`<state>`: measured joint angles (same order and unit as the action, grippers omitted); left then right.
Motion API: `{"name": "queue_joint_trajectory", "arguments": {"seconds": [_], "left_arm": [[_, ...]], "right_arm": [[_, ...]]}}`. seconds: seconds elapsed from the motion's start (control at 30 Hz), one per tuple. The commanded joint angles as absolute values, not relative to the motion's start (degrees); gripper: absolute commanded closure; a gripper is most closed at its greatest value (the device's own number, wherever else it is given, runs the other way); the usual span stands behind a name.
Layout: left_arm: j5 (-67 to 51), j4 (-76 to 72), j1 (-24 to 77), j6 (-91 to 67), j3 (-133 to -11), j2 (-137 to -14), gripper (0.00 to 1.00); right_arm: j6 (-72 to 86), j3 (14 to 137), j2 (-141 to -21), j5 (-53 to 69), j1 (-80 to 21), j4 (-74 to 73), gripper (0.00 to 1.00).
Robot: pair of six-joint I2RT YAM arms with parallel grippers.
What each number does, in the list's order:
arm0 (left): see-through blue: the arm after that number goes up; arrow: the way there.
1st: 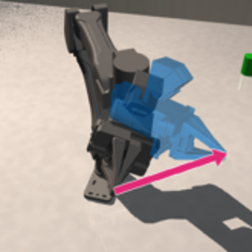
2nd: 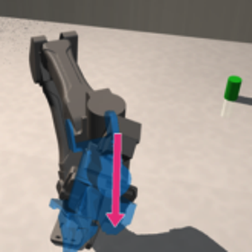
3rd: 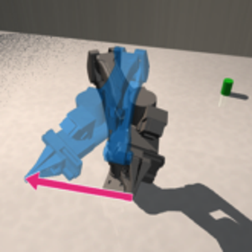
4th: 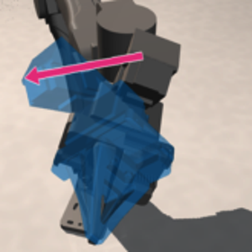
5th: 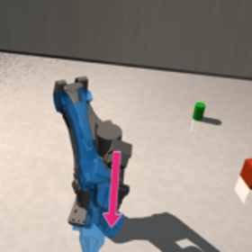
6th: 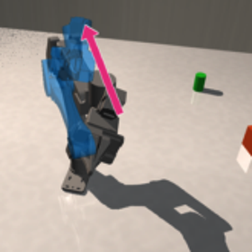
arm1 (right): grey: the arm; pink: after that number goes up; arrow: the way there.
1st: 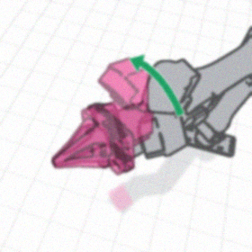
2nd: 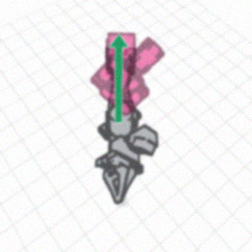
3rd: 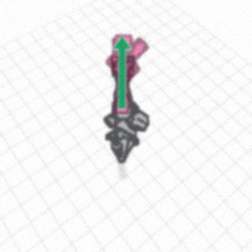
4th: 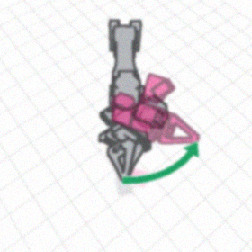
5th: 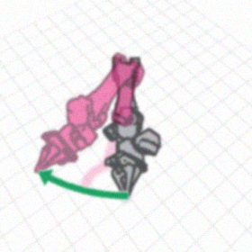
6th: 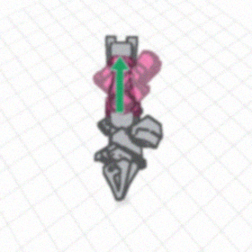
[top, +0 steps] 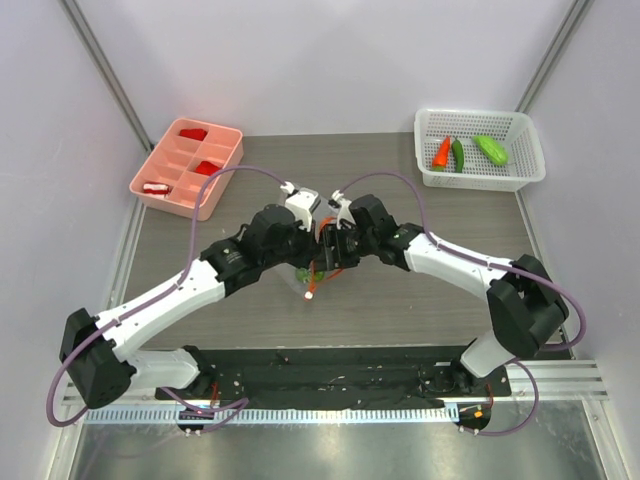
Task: Open the zip-top bag and remove the fake food
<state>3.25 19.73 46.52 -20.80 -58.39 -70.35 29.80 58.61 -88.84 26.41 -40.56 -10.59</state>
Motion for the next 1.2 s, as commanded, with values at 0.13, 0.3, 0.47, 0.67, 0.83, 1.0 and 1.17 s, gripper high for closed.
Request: {"name": "queue_joint_trajectory", "arguments": {"seconds": [0.13,0.3,0.47,0.67,0.83,1.0,1.17], "left_arm": [[15.5,18.5,45.7,-17.6,-56.7,-69.3,1.00],[17.2,15.2,45.9,-21.6,-53.5,-66.4,1.00],[17.7,9.6,46.2,-18.7,-47.8,-59.3,1.00],[14.4,7.9,46.3,-20.6,-42.5,-56.0,1.00],[13.4,8.3,46.4,-21.8,-42.2,-55.3,1.00],[13.4,8.0,46.4,-21.4,-44.1,-57.0,1.00],[9.1,3.9,46.5,-24.8,-42.7,-59.0,1.00]], "right_arm": [[31.6,54.9,-82.1,35.8,-41.0,-12.8,0.99],[28.6,53.8,-81.1,34.7,-41.0,-16.6,0.99],[27.6,53.9,-80.3,32.2,-41.0,-18.0,0.99],[19.9,57.4,-78.9,21.7,-40.3,-20.8,0.99],[13.7,57.2,-75.6,11.3,-41.1,-20.5,0.99],[20.7,57.5,-75.2,20.2,-41.0,-22.2,0.99],[33.4,51.0,-71.0,23.3,-41.0,-9.3,0.99]]}}
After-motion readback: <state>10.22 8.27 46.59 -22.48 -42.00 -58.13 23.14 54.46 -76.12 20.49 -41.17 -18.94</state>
